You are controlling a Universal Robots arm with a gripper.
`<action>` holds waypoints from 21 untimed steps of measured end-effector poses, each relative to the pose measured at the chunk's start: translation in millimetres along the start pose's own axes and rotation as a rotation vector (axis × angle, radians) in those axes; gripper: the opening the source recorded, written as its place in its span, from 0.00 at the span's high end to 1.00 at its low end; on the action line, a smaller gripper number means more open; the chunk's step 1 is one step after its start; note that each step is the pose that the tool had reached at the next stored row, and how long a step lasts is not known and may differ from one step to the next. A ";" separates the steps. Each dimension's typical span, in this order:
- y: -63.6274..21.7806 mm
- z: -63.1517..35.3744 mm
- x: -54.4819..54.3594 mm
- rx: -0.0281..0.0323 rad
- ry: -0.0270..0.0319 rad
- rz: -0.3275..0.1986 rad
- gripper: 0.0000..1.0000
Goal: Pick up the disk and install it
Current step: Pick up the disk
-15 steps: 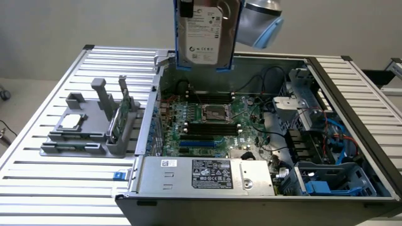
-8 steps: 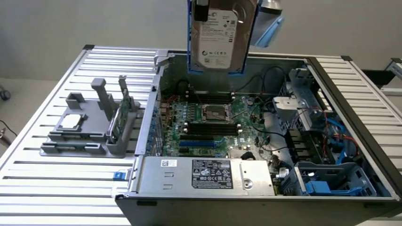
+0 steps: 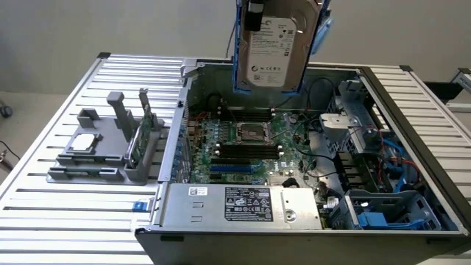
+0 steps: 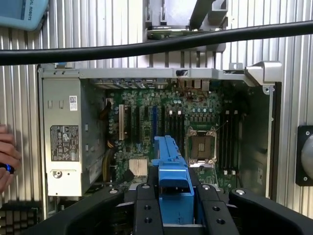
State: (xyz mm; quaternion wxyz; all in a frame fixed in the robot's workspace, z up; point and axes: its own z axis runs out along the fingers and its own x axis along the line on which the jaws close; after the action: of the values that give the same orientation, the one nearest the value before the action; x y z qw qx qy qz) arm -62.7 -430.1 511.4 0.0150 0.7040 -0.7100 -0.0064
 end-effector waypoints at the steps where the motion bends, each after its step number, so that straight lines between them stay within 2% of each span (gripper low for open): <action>1: -2.9 0.0 2.1 0.0001 -0.0003 0.000 0.67; 21: -62.2 -2.1 43.2 0.0000 -0.0041 0.000 0.67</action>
State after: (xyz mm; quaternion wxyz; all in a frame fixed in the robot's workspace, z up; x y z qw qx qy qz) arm -0.9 -473.8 512.2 0.0135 0.7040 -0.7100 -0.0078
